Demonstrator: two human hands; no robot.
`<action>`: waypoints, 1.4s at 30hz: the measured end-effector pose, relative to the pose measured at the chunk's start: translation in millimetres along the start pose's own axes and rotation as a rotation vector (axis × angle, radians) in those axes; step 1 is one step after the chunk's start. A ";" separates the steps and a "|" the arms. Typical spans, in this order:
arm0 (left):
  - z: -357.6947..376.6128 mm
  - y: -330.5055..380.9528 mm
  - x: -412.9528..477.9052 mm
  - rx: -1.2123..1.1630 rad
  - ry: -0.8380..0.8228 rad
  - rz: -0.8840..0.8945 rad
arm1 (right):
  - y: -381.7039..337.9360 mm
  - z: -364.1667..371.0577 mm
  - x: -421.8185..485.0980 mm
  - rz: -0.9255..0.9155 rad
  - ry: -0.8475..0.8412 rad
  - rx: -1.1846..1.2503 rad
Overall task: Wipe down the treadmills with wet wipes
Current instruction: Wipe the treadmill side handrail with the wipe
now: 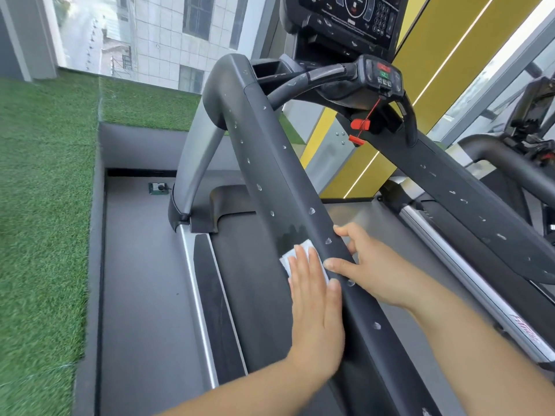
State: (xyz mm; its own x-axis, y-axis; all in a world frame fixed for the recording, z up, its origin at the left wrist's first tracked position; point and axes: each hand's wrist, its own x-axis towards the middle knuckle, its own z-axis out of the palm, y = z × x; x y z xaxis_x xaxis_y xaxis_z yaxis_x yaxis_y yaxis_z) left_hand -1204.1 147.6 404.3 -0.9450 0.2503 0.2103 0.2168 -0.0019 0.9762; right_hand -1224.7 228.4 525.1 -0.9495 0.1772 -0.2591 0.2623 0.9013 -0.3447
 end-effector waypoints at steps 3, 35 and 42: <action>-7.0 2.4 29.2 0.023 0.062 -0.010 | 2.4 0.3 1.9 -0.029 -0.007 -0.027; -13.3 5.8 24.9 -0.154 0.013 -0.100 | -12.2 -16.7 34.0 -0.080 0.180 -0.024; -13.1 10.0 38.9 -0.147 0.060 -0.119 | -21.5 -9.3 52.0 -0.077 0.160 -0.078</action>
State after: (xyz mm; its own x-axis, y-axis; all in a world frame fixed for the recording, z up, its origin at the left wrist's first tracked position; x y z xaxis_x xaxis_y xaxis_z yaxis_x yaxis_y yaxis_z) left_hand -1241.9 144.6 422.9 -0.9758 0.1990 0.0911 0.0684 -0.1177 0.9907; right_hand -1281.3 222.0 527.4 -0.9832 0.1613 -0.0859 0.1794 0.9414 -0.2855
